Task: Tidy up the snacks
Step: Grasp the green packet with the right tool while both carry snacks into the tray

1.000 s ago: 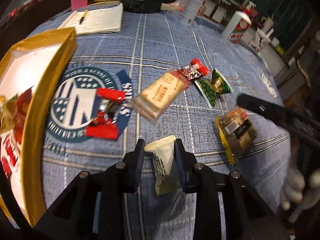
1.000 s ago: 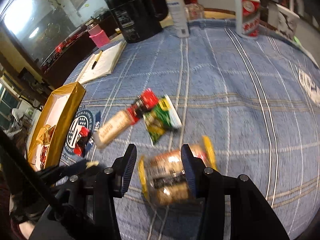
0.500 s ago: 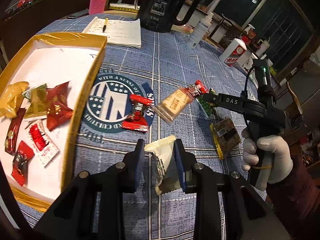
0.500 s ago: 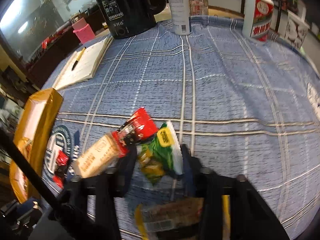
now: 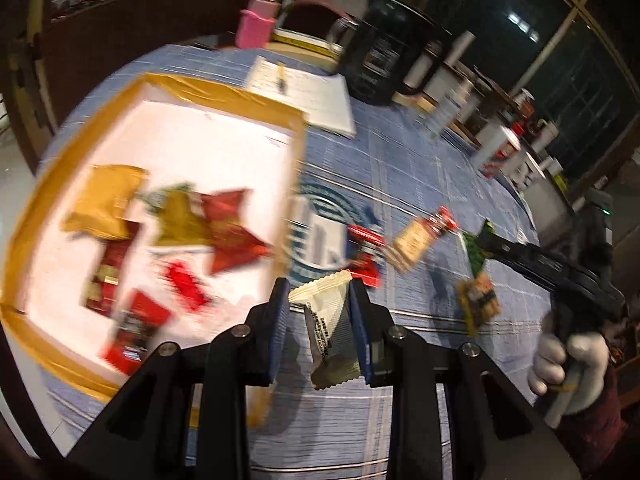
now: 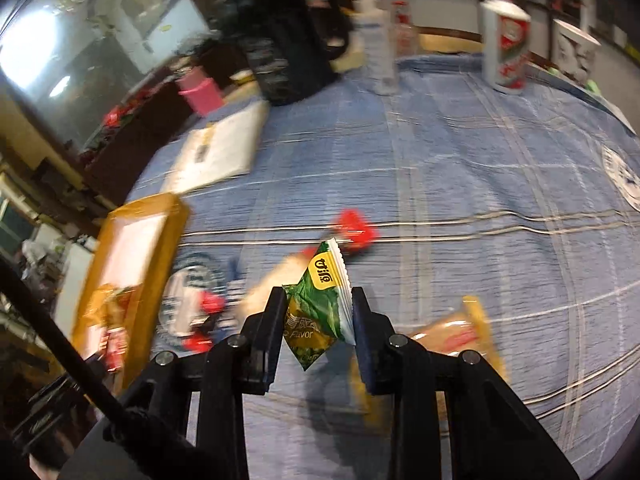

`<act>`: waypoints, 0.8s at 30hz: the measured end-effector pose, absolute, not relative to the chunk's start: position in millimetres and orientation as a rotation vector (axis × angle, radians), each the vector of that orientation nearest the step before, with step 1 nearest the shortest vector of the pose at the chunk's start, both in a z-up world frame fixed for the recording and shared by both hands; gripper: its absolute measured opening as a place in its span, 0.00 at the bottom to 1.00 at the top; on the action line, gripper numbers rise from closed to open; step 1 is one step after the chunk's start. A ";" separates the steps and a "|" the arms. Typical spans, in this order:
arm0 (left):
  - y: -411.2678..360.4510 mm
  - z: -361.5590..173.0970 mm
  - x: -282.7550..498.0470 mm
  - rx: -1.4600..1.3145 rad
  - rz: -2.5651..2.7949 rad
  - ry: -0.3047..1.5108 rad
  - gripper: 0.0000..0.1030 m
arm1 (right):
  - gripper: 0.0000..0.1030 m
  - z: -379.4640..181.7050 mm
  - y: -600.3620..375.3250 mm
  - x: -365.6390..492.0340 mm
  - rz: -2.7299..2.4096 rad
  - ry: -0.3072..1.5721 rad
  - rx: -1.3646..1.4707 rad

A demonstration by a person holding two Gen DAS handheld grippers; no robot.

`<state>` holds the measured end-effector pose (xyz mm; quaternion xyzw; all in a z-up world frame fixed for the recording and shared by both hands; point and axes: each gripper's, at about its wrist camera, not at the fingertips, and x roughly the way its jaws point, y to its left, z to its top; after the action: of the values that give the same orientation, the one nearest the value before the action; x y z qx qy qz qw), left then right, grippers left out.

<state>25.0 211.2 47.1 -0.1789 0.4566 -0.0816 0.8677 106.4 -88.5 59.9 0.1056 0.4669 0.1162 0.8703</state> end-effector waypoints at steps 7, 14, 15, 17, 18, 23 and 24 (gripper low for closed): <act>288.7 50.0 40.6 -0.366 -0.087 0.943 0.31 | 0.30 66.5 16.0 101.4 0.443 1.002 0.176; 349.6 29.9 82.7 -0.419 -0.067 0.977 0.31 | 0.30 54.3 124.2 112.1 0.559 1.045 0.117; 357.1 26.8 90.6 -0.426 -0.067 0.984 0.31 | 0.30 50.5 135.9 115.3 0.558 1.051 0.107; 367.9 22.9 103.5 -0.438 -0.073 0.990 0.31 | 0.30 43.5 152.9 123.2 0.549 1.063 0.100; 370.8 21.7 107.8 -0.443 -0.076 0.992 0.31 | 0.30 41.2 158.3 126.5 0.543 1.066 0.098; 380.9 16.4 129.2 -0.471 -0.098 0.988 0.32 | 0.31 31.3 178.2 140.2 0.499 1.072 0.072; 382.0 16.3 131.6 -0.474 -0.100 0.987 0.33 | 0.32 31.4 179.5 141.5 0.494 1.070 0.069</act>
<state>131.6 382.0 16.3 -0.2253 0.4690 -0.0473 0.8526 141.5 179.5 31.4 0.0326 0.5045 0.2330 0.8307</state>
